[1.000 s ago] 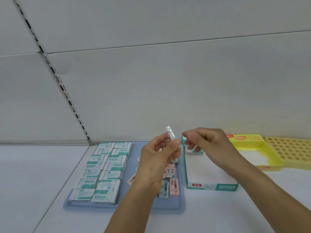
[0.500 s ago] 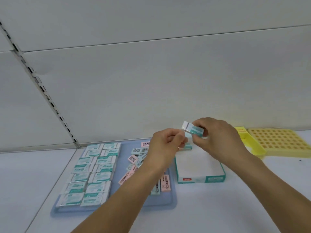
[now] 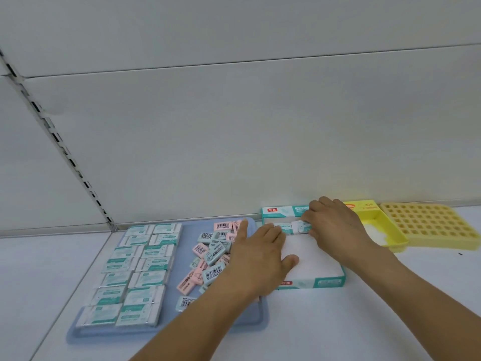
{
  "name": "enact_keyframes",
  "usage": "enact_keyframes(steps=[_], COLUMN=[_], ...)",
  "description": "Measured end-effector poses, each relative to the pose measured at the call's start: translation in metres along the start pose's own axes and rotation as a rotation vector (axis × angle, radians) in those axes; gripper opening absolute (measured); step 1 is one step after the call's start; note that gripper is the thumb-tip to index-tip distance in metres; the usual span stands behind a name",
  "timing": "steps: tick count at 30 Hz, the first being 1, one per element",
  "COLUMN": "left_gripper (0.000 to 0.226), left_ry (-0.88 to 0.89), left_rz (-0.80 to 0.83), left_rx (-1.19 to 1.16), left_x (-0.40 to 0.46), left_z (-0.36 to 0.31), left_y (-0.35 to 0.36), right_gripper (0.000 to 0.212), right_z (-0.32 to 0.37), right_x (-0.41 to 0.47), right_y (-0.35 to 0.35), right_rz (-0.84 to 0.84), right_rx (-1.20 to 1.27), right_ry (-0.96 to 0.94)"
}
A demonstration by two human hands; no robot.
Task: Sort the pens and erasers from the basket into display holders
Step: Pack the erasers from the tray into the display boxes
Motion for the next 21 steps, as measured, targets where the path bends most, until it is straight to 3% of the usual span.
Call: enact_keyframes(steps=[4,8,15,17,19,21], left_gripper=[0.08,0.06,0.057,0.055,0.051,0.046], left_ry=[-0.003,0.007,0.025,0.03,0.006,-0.039], left_rz=[-0.013,-0.022,-0.081,-0.2,-0.433,-0.607], left_rx=[-0.04,-0.075,-0.131,-0.304,-0.495,-0.572], left_x=[0.002,0.004,0.002,-0.01,-0.037,-0.077], left_z=[0.002,0.001,0.002,0.007,0.026,0.055], left_y=[0.007,0.006,-0.002,-0.015,-0.032,-0.038], right_gripper=[0.022,0.022,0.026,0.016,0.004,0.004], right_z=[-0.005,-0.003,0.002,0.007,0.024,0.059], right_x=[0.001,0.001,0.004,0.003,0.0,0.001], right_y=[0.006,0.009,0.008,-0.007,-0.029,-0.045], right_rz=[0.004,-0.016,0.051,-0.074,-0.26,-0.301], right_rx=[0.038,-0.016,-0.07,-0.018,0.17,0.396], right_ry=[0.018,0.006,0.022,0.032,0.009,-0.094])
Point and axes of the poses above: each hand's wrist, its own x-axis towards the middle knuckle, its own y-axis out of the palm, z = x × y, the point moved 7 cm from there along x, towards the middle knuckle, and after that the axes turned 5 degrees about x, right-handed, at the moved point
